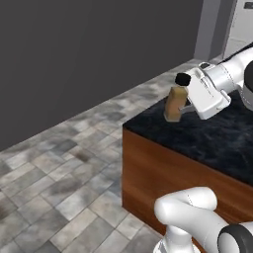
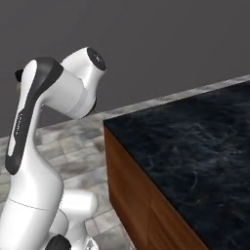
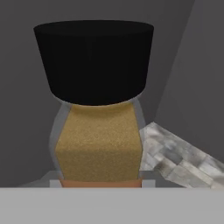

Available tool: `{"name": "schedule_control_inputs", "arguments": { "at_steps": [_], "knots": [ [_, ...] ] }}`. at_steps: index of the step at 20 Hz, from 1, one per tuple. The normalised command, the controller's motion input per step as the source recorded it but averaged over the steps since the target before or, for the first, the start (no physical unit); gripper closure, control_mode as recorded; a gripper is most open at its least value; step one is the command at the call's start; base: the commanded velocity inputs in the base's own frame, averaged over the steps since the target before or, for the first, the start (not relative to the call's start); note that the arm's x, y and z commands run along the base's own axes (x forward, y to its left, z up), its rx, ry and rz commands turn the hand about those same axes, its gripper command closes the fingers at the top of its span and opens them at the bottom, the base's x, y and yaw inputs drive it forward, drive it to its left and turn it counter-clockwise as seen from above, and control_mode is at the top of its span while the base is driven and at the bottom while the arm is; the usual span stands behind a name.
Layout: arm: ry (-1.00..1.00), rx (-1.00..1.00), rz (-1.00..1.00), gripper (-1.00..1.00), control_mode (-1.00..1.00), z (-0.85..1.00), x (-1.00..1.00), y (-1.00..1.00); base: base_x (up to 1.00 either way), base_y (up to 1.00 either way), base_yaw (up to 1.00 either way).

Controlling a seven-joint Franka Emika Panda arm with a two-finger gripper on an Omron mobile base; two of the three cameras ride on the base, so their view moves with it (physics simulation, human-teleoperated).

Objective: Take the cinnamon bottle from the cabinet and place it on the dining table, next to the plate with the cupcake. Then take the chocolate from the dining counter and place it on the cupcake plate.

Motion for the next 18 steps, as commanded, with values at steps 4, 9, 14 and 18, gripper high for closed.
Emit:
{"name": "schedule_control_inputs", "arguments": {
  "at_steps": [4,9,14,18],
  "knots": [
    [0.0,0.0,0.0,1.0,1.0,0.0,0.0,0.0,0.6,0.77,-0.04],
    [0.0,0.0,0.0,1.0,1.0,0.0,0.0,0.0,0.55,0.69,-0.17],
    [0.0,0.0,0.0,1.0,1.0,0.0,0.0,0.0,0.52,0.68,-0.2],
    [0.0,0.0,0.0,1.0,1.0,0.0,0.0,0.0,0.52,0.68,-0.2]
  ]
}}
